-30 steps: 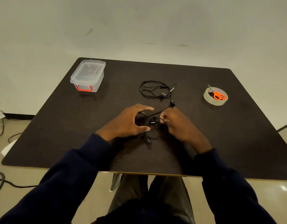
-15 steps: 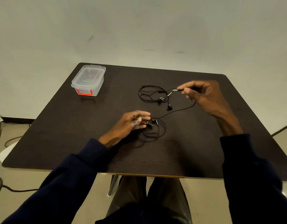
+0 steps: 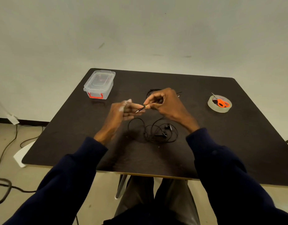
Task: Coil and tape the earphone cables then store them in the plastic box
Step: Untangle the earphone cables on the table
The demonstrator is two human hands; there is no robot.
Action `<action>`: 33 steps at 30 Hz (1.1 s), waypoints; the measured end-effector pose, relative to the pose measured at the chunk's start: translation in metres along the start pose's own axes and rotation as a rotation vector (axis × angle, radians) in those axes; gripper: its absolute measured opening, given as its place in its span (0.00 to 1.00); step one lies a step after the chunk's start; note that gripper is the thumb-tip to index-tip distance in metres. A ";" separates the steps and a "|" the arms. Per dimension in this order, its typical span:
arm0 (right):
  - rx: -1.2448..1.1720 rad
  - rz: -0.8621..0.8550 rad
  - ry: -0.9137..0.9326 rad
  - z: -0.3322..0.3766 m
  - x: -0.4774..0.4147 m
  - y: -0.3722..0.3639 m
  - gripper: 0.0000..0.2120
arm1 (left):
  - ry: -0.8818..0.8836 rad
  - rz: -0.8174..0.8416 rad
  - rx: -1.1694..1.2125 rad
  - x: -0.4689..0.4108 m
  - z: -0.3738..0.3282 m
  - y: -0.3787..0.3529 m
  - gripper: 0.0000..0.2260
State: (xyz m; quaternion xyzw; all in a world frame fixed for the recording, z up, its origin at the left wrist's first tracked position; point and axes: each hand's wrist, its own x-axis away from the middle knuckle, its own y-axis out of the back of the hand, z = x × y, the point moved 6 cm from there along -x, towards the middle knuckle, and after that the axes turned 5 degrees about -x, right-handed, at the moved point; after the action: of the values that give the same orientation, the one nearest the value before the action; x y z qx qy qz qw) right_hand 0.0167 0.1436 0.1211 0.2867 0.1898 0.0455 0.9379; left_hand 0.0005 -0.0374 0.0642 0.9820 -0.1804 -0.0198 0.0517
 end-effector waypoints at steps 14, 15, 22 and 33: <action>0.280 -0.235 -0.112 -0.028 0.064 -0.017 0.19 | 0.207 -0.212 0.106 -0.005 0.040 0.030 0.08; 0.376 -0.092 -0.158 -0.038 0.070 -0.029 0.25 | 0.237 -0.175 0.085 -0.004 0.045 0.031 0.09; 0.459 0.081 -0.140 -0.064 0.081 -0.033 0.05 | 0.286 -0.117 -0.020 0.010 0.057 0.051 0.08; 0.097 -0.247 -0.171 -0.047 0.040 0.030 0.06 | 0.181 0.204 -0.149 0.036 0.040 0.052 0.14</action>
State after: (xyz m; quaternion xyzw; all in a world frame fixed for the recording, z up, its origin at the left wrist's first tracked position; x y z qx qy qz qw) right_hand 0.0362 0.2007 0.0890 0.3088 0.1452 -0.1042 0.9342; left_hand 0.0136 -0.1028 0.0292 0.9498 -0.2720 0.0607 0.1420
